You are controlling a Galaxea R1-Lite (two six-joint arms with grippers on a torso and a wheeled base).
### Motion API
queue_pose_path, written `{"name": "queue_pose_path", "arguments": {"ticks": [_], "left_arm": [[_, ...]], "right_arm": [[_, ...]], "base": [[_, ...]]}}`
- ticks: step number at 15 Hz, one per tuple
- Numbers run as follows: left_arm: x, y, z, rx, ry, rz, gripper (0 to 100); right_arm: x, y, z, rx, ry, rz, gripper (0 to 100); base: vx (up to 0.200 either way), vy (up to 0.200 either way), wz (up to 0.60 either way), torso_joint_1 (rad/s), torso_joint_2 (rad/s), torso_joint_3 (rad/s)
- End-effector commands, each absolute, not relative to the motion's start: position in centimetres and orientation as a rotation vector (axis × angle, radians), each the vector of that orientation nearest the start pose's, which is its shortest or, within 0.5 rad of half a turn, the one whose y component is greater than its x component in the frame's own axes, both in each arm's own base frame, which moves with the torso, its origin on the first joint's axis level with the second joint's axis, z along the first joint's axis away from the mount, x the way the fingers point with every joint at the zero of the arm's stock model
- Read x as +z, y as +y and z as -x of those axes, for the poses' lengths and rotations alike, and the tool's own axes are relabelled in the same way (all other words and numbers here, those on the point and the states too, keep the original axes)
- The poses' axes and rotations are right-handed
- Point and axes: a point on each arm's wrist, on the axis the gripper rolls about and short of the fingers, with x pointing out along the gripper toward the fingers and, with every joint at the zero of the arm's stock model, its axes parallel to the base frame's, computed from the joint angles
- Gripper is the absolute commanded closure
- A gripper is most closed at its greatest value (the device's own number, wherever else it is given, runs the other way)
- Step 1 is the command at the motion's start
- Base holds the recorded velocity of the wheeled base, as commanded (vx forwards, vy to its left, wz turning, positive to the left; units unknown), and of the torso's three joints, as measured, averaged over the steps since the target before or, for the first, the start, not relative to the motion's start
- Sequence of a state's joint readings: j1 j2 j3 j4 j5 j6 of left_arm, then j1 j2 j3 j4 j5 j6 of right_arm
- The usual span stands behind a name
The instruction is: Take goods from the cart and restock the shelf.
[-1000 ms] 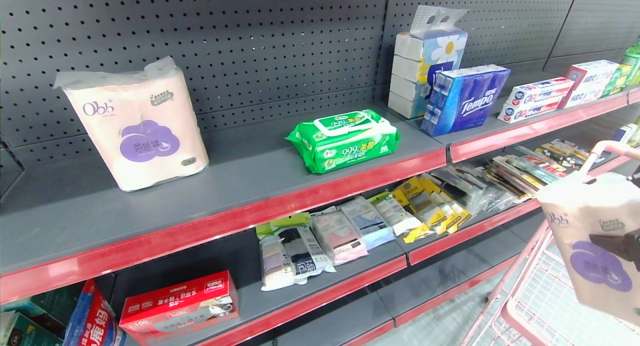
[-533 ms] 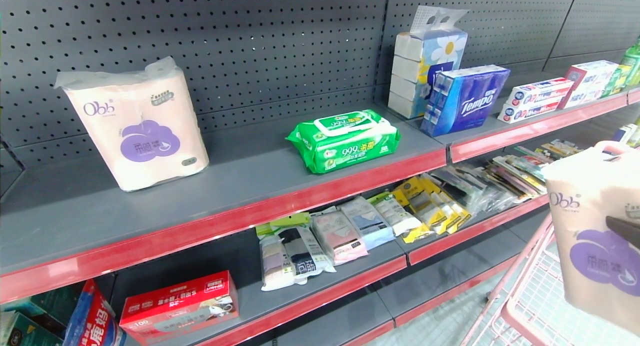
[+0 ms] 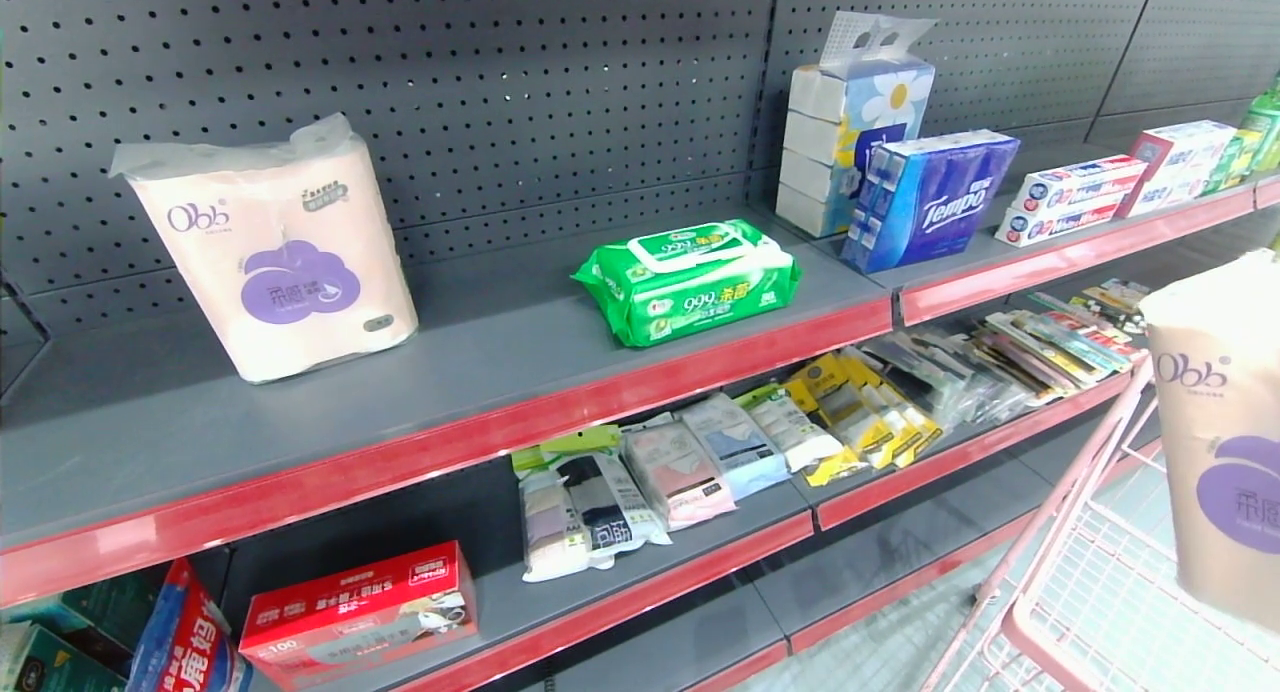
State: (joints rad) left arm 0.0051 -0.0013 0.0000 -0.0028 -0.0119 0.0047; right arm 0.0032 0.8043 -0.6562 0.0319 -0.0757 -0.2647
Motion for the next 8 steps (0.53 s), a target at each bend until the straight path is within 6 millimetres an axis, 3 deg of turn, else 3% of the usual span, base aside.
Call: {"name": "queue_pose_path", "arguments": {"ticks": [1, 8], "left_arm": [[7.58, -0.04, 2.28, -0.006, -0.003, -0.005, 0], [7.58, -0.04, 2.28, -0.006, -0.003, -0.005, 0]], "right_arm": [[24.82, -0.14, -7.64, -0.047, 0.182, 0.273, 100], [24.97, -0.14, -7.62, -0.046, 0.176, 0.297, 100]], "base": [[0.0, 0.0, 0.0, 0.0, 0.0, 0.0], [0.0, 0.0, 0.0, 0.0, 0.0, 0.0]]}}
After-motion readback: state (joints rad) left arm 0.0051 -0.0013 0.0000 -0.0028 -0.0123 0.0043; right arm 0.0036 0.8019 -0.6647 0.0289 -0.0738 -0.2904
